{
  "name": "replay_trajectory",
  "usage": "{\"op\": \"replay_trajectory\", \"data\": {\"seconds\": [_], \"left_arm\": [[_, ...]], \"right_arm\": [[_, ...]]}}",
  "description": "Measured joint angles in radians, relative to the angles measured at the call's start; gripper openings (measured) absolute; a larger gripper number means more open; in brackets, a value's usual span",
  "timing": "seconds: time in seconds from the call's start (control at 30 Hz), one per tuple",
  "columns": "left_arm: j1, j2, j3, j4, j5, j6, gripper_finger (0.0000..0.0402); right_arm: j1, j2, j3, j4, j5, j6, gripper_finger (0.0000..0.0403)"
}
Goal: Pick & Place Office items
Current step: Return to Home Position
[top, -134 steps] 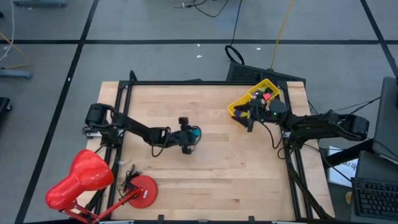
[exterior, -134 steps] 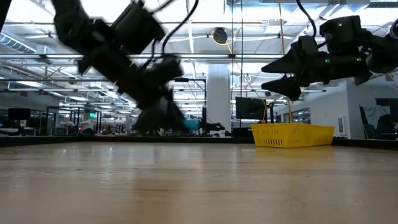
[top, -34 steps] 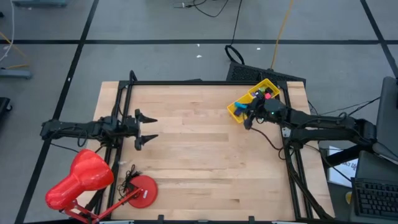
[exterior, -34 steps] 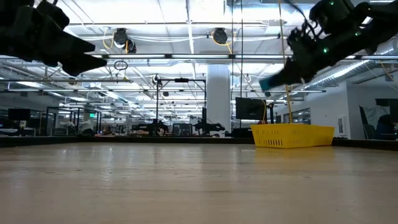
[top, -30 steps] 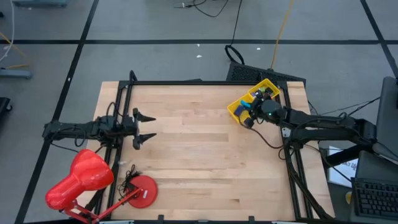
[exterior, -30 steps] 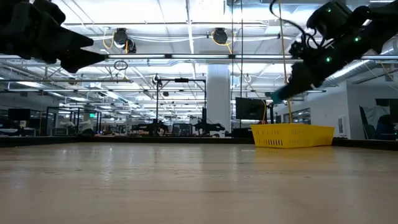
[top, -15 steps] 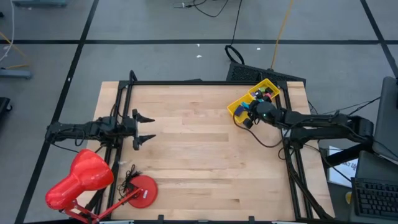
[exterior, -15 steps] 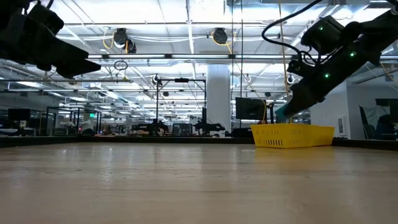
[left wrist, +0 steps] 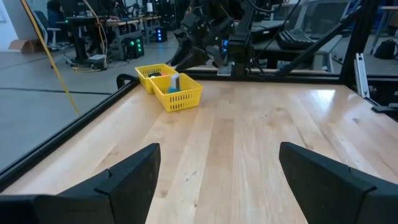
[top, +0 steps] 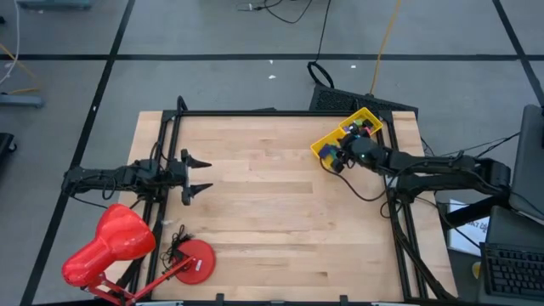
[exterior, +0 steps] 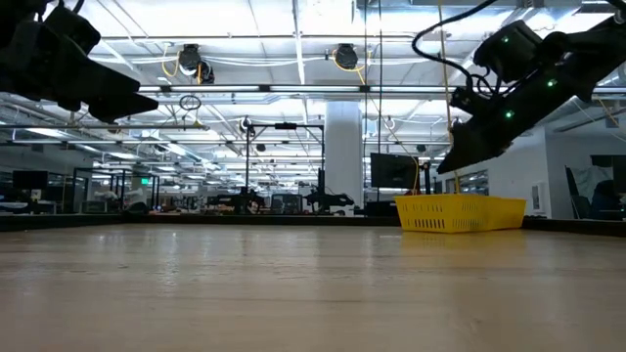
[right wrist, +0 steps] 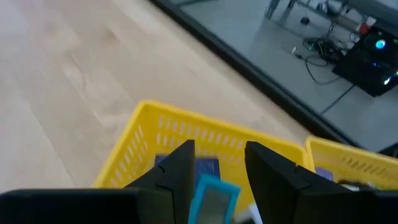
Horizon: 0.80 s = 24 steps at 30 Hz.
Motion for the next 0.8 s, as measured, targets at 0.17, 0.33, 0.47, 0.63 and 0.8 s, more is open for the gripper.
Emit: {"op": "replay_trajectory", "data": {"seconds": [0.17, 0.33, 0.47, 0.63, 0.8], "left_arm": [[0.0, 0.0, 0.0, 0.0, 0.0, 0.0, 0.0332], [0.0, 0.0, 0.0, 0.0, 0.0, 0.0, 0.0336], [0.0, 0.0, 0.0, 0.001, 0.0, 0.0, 0.033], [0.0, 0.0, 0.0, 0.001, 0.0, 0.0, 0.032], [0.0, 0.0, 0.0, 0.0, 0.001, 0.0, 0.0313]], "right_arm": [[0.017, -0.036, 0.0, 0.051, 0.0, 0.0, 0.013], [0.07, -0.157, 0.0, -0.051, -0.001, 0.001, 0.0124], [0.124, -0.298, -0.01, -0.108, -0.055, 0.032, 0.0121], [0.186, -0.488, -0.088, -0.049, -0.225, -0.058, 0.0124], [0.232, -0.661, -0.204, 0.014, -0.248, -0.077, 0.0125]]}}
